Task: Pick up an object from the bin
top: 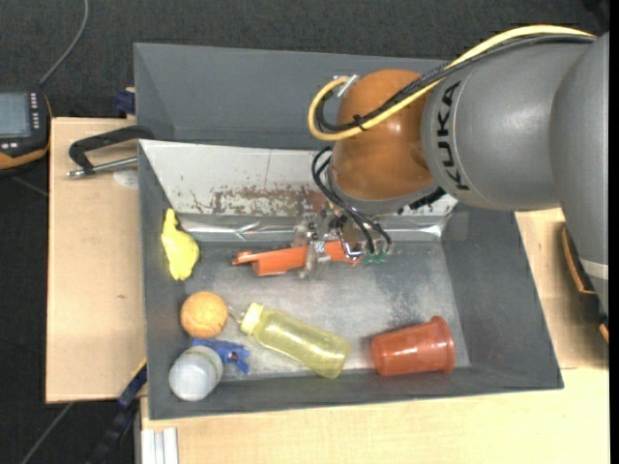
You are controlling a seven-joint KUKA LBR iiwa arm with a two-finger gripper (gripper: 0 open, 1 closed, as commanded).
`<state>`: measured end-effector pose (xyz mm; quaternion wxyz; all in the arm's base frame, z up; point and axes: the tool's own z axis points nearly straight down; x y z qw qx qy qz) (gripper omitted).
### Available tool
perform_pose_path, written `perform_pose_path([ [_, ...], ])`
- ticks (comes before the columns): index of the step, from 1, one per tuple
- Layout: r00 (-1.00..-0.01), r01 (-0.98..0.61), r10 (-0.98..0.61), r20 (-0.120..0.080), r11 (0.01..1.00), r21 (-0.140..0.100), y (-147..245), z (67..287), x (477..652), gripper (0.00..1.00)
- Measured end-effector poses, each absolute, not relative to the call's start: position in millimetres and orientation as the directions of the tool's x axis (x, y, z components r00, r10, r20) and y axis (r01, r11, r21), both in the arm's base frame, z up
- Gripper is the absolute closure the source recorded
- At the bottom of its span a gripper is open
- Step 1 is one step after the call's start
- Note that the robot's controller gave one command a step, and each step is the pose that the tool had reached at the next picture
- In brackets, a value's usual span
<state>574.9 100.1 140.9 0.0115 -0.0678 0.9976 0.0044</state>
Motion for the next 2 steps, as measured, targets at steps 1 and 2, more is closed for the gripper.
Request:
perform_pose_path([
  [1, -0.993, -0.118, -0.117, -0.028, 0.993, 0.008, 109, 157, 587.0, 1.00],
  [2, -0.990, -0.141, -0.141, -0.021, 0.990, 0.008, 110, 200, 575.2, 1.00],
])
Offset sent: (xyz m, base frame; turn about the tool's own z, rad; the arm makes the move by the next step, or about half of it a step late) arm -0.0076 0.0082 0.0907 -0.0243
